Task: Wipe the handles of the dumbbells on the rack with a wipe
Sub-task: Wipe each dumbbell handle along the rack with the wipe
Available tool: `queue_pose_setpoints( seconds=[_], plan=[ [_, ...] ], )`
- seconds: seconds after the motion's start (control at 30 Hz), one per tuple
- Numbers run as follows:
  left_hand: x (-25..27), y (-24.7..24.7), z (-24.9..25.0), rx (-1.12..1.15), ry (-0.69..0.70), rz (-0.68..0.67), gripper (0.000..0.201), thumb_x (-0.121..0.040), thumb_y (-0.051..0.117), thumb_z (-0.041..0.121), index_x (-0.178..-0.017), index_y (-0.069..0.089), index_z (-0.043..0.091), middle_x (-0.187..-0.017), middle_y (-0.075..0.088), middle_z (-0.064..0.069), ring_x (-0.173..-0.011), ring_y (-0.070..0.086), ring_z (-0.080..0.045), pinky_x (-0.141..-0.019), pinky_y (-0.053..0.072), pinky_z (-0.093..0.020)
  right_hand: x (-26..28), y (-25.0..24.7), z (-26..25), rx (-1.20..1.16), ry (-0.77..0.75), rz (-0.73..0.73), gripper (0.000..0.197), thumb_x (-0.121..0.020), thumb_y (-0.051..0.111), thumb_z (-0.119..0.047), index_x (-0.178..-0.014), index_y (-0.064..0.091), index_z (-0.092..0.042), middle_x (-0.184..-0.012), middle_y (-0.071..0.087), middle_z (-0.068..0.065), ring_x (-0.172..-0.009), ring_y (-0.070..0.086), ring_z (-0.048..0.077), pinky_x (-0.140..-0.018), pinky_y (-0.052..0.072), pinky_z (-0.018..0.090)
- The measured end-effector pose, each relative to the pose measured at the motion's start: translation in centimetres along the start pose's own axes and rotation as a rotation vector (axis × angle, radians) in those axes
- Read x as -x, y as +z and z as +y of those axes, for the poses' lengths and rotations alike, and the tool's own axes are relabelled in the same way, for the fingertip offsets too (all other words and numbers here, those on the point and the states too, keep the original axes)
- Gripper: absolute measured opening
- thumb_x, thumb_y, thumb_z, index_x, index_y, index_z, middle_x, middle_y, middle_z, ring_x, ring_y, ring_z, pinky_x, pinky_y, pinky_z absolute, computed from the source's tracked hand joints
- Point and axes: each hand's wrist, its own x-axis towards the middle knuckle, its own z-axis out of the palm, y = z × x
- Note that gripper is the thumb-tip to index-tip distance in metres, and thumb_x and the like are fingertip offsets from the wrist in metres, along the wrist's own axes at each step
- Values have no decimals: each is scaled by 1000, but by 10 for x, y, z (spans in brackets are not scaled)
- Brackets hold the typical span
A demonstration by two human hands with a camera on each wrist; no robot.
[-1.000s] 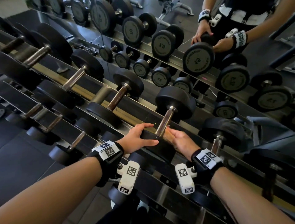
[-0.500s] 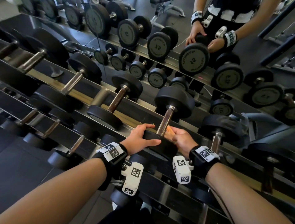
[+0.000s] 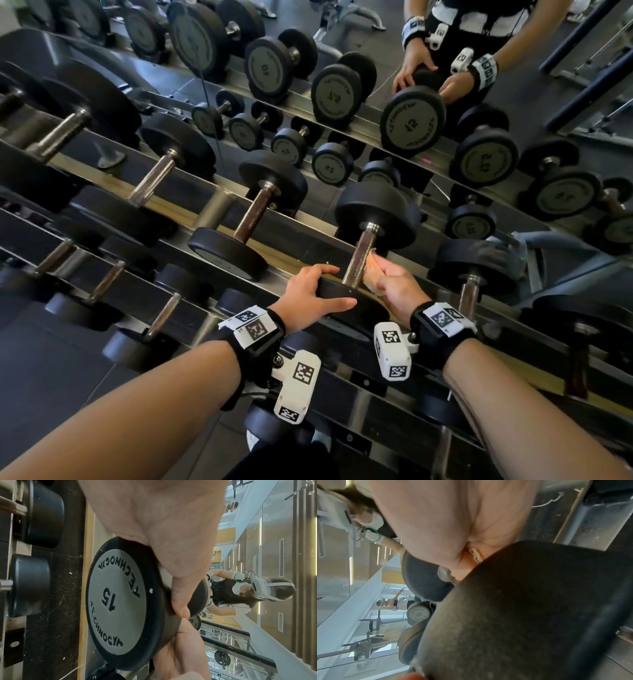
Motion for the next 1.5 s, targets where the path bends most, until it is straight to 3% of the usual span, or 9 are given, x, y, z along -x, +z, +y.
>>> queue_pose_setpoints(
  seconds=[0.13, 0.4, 0.6, 0.7, 0.8, 0.97, 1.1, 1.27, 1.5],
  plan=[
    [0, 1, 0, -17, -6, 5, 71, -72, 77, 56, -133, 45, 39, -132, 41, 6, -128, 37, -19, -109, 39, -47, 18, -1, 3, 42, 8, -99, 30, -91, 58, -28, -109, 72, -48, -112, 71, -23, -119, 59, 2, -99, 42, 19],
    [7, 2, 12, 114, -66, 14, 69, -76, 81, 40, -136, 47, 32, -131, 42, 3, -126, 44, -22, -107, 43, -46, 32, -36, -15, -454, 58, -93, 53, -83, 31, 18, -125, 61, 3, -124, 68, 19, -113, 68, 28, -97, 54, 33],
    [10, 2, 52, 14, -34, 35, 72, -78, 78, 17, -140, 44, 31, -139, 47, 3, -127, 48, -20, -110, 38, -42, 51, -82, -20, -498, 50, -125, 47, -83, 50, 4, -129, 58, -2, -125, 68, 16, -107, 70, 28, -82, 60, 28],
    [9, 22, 81, -189, 100, 116, 66, -82, 70, 14, -140, 44, 30, -140, 48, 1, -133, 43, -21, -120, 17, -49, 61, -109, -20, -400, 27, -66, 39, -95, 44, 5, -131, 58, -3, -126, 67, 15, -100, 72, 23, -78, 59, 27],
    [6, 56, 104, -161, 211, 119, 60, -86, 69, 17, -141, 46, 26, -141, 49, 1, -133, 43, -18, -117, 28, -41, 76, -139, -14, -339, 0, -18, 37, -99, 41, 6, -131, 58, -1, -126, 66, 17, -99, 72, 19, -77, 59, 25],
    [2, 121, 116, -65, 201, 38, 54, -88, 71, 25, -137, 50, 25, -129, 58, 8, -124, 51, -8, -106, 39, -25, 99, -192, 8, -151, -52, 102, 37, -98, 44, 6, -129, 62, -4, -126, 67, 16, -119, 63, 26, -102, 48, 34],
    [0, 157, 105, 73, 46, 15, 59, -84, 76, 32, -136, 50, 21, -127, 59, 2, -118, 56, -13, -105, 44, -32, 100, -225, 34, -181, -87, 165, 39, -95, 43, 10, -118, 68, -8, -118, 72, 11, -105, 71, 15, -81, 55, 17],
    [-3, 179, 90, 122, -38, -1, 73, -73, 84, 38, -135, 49, 24, -126, 60, 7, -111, 61, -10, -102, 48, -32, 73, -237, 68, -101, -122, 227, 36, -95, 52, 5, -111, 71, -22, -121, 70, 11, -114, 66, 21, -106, 47, 37],
    [-6, 189, 76, 134, -109, 38, 71, -66, 89, 34, -129, 56, 27, -120, 61, 13, -103, 62, -6, -90, 50, -22, 42, -223, 90, 4, -179, 153, 34, -92, 55, -17, -121, 68, -28, -122, 70, -4, -120, 63, 17, -109, 45, 35]
  ],
)
